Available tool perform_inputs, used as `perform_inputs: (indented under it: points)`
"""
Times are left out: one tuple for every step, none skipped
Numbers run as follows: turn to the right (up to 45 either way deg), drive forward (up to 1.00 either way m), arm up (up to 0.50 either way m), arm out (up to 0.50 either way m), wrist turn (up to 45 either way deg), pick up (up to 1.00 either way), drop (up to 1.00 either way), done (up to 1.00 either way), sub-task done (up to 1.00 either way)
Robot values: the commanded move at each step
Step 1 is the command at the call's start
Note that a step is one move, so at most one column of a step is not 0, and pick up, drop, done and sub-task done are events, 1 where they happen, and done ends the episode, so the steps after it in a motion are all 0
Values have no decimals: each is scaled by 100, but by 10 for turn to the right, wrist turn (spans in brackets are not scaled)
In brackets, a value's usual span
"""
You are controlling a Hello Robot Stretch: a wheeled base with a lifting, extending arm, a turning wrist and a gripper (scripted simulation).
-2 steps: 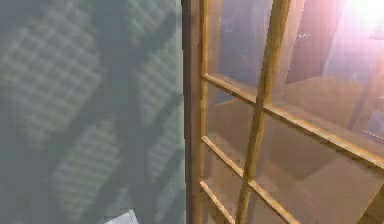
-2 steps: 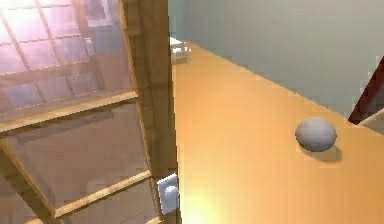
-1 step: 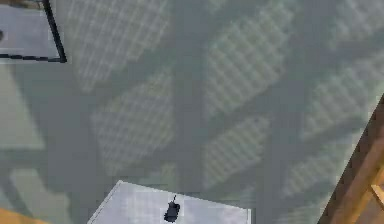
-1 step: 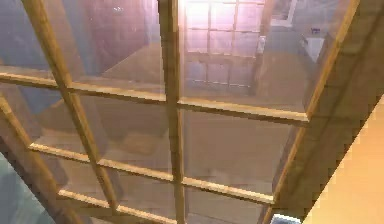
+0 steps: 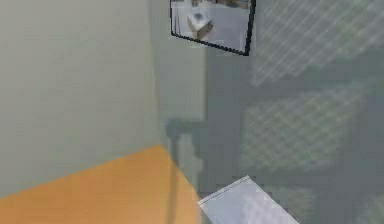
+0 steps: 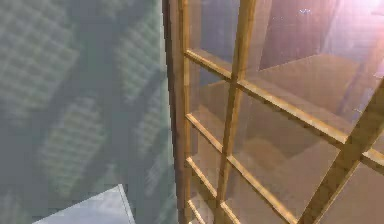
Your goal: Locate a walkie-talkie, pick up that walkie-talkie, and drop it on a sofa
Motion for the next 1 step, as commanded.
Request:
perform_inputs:
  points:
    - [-450,0,0,0,0,0,0,0,0]
